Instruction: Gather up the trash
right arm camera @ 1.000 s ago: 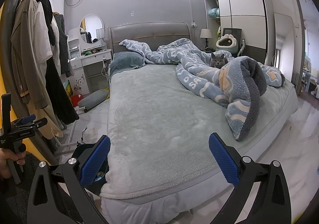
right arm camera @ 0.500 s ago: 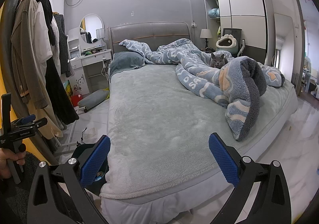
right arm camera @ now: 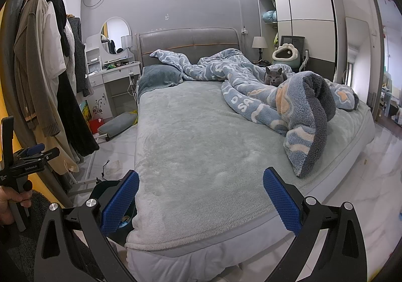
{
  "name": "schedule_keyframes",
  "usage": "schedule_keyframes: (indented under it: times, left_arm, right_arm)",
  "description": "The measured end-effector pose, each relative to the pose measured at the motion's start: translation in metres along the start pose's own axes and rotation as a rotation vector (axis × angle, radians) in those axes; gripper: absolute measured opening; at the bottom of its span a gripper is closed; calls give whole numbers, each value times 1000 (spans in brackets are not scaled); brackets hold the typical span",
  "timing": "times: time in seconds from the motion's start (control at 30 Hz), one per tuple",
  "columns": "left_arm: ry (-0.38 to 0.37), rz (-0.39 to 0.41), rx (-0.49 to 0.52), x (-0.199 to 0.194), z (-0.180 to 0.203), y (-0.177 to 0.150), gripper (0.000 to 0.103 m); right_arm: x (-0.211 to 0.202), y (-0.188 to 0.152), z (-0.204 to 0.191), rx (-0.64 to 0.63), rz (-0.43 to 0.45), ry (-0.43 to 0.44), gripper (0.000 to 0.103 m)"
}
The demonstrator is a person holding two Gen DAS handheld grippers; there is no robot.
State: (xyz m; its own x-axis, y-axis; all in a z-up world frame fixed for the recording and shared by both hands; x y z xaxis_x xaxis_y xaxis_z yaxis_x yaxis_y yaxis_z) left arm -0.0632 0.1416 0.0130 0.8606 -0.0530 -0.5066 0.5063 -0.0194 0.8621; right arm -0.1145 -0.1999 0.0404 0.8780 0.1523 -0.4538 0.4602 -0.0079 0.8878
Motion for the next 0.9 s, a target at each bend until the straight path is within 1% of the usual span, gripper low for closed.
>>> schedule_keyframes:
  times: [0.9]
  left_arm:
    - [6, -3, -6, 1, 3, -2, 100]
  right_arm:
    - [0, 1, 1, -1, 0, 0, 100]
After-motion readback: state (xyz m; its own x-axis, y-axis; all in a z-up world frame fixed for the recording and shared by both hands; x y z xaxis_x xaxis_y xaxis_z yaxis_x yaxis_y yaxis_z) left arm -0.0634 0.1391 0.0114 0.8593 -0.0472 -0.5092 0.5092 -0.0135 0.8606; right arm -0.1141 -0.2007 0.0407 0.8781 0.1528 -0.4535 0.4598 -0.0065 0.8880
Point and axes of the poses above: each gripper's, at about its wrist camera, not at the fingertips, and x roughly the way its jaws point, z to its right, y to its top, the point moved 1 cm from there along x, roughly the way its jaws point, and after that the axes turned 1 degree about -y, right-handed, at the moved point
